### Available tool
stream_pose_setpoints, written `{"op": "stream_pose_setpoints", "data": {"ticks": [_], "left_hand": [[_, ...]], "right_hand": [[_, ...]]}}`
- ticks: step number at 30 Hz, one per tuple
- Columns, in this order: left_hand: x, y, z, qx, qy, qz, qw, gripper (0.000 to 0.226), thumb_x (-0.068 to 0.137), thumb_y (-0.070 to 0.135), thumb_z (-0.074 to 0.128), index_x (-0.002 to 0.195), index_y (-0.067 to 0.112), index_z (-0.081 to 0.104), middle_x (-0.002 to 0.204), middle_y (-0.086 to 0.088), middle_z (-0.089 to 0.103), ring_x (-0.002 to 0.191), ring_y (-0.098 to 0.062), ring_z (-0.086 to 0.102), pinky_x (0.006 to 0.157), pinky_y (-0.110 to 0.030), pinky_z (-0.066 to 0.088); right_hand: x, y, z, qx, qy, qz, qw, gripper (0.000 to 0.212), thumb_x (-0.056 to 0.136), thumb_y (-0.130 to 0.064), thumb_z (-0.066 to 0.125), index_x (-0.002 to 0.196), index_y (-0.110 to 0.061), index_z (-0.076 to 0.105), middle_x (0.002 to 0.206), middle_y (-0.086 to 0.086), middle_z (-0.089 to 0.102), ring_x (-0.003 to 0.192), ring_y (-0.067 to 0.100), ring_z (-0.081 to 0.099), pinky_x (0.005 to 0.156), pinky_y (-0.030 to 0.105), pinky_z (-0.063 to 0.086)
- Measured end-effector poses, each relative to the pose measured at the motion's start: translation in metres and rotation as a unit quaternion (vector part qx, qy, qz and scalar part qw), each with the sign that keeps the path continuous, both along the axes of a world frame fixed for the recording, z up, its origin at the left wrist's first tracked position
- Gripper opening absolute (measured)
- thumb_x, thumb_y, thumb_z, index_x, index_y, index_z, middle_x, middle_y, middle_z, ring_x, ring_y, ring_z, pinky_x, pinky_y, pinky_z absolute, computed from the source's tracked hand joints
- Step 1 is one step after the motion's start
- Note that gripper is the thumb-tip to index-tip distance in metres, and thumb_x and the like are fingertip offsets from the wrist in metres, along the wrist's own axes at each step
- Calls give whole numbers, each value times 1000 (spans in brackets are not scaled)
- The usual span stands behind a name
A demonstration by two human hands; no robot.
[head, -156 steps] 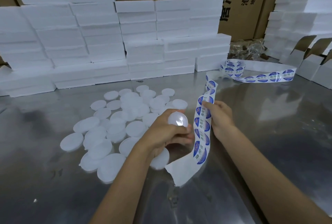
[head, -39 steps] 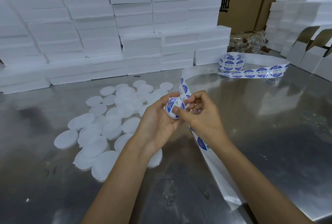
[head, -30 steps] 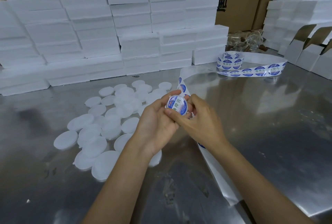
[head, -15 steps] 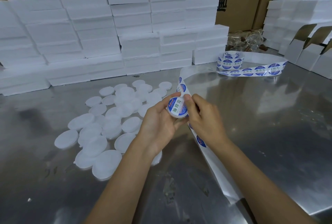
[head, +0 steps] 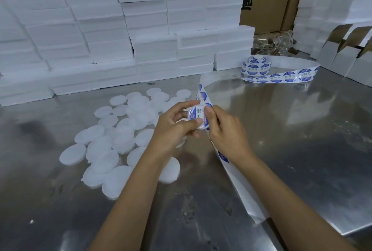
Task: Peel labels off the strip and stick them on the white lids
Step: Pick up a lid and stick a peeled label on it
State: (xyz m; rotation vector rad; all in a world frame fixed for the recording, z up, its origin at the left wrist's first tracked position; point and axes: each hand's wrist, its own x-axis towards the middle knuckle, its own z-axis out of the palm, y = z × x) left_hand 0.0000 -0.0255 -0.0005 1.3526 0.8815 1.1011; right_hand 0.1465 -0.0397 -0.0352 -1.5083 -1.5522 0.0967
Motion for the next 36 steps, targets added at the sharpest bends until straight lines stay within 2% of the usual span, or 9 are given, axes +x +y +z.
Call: {"op": "stream_pose_setpoints", "data": {"ticks": [4, 7, 9, 15, 20, 24, 28, 33, 36], "left_hand": [[0, -2, 2, 11, -20, 60, 998, 31, 79, -4, 80, 106, 9, 71, 72, -1, 74, 64, -20, 74, 59, -20, 58], [1, -1, 0, -5, -55, 117, 992, 20, 83, 4, 79, 100, 3, 68, 72, -11, 75, 62, -20, 74, 56, -23, 58], [2, 0, -2, -3, -61, 140, 988, 16, 86, 9, 77, 95, -1, 68, 67, -8, 74, 58, -17, 72, 52, -25, 58], [4, -2, -3, -19, -62, 87, 994, 15, 93, 10, 69, 108, 6, 68, 83, -15, 77, 73, -26, 76, 63, -26, 60], [5, -4, -1, -48, -47, -24, 997, 50, 87, -9, 68, 127, 20, 63, 106, -10, 76, 91, -25, 76, 69, -19, 57], [5, -4, 1, -39, -63, 30, 997, 40, 81, -5, 77, 116, 12, 69, 97, -14, 77, 87, -28, 76, 69, -24, 60], [3, -1, -2, -51, -87, 103, 990, 27, 83, 1, 77, 109, 7, 69, 86, -15, 77, 77, -31, 76, 63, -24, 60], [3, 2, -5, -62, -80, 153, 983, 19, 88, 20, 77, 94, 3, 72, 79, -12, 77, 65, -29, 75, 55, -27, 60], [2, 4, -5, -67, -70, 140, 985, 24, 96, 30, 67, 98, 7, 72, 81, -10, 78, 69, -28, 76, 55, -25, 59]], "right_hand": [[1, 0, 1, -10, 66, 38, 997, 39, 103, -44, 35, 75, -18, 42, 57, -4, 47, 55, 16, 47, 52, 29, 33], [-2, -3, 1, -41, -7, 25, 999, 55, 89, -74, 33, 75, -22, 42, 63, -10, 54, 61, 11, 52, 50, 21, 32], [-4, -4, -1, -48, -43, 14, 998, 58, 82, -81, 35, 78, -23, 45, 66, -12, 57, 65, 7, 55, 52, 23, 35], [2, 1, -2, -5, -26, -23, 999, 49, 97, -58, 40, 65, -22, 31, 51, -2, 44, 56, 13, 48, 46, 23, 27], [5, 3, -2, 0, 23, -5, 1000, 39, 103, -43, 38, 67, -26, 37, 50, -3, 46, 51, 18, 46, 50, 34, 31], [4, 3, -2, -4, 68, 33, 997, 39, 103, -43, 36, 72, -22, 46, 52, -5, 46, 53, 15, 44, 55, 31, 32], [-1, -1, 0, -37, 49, 40, 997, 55, 90, -67, 46, 66, -17, 41, 53, -10, 45, 52, 10, 41, 52, 28, 32], [-4, 0, 1, -60, 116, 108, 986, 54, 93, -49, 58, 61, -10, 39, 51, -10, 33, 51, 10, 30, 53, 30, 28], [-4, 3, -1, -84, 120, 93, 985, 50, 96, -43, 55, 70, -2, 45, 57, -4, 39, 54, 13, 34, 54, 31, 30]]}}
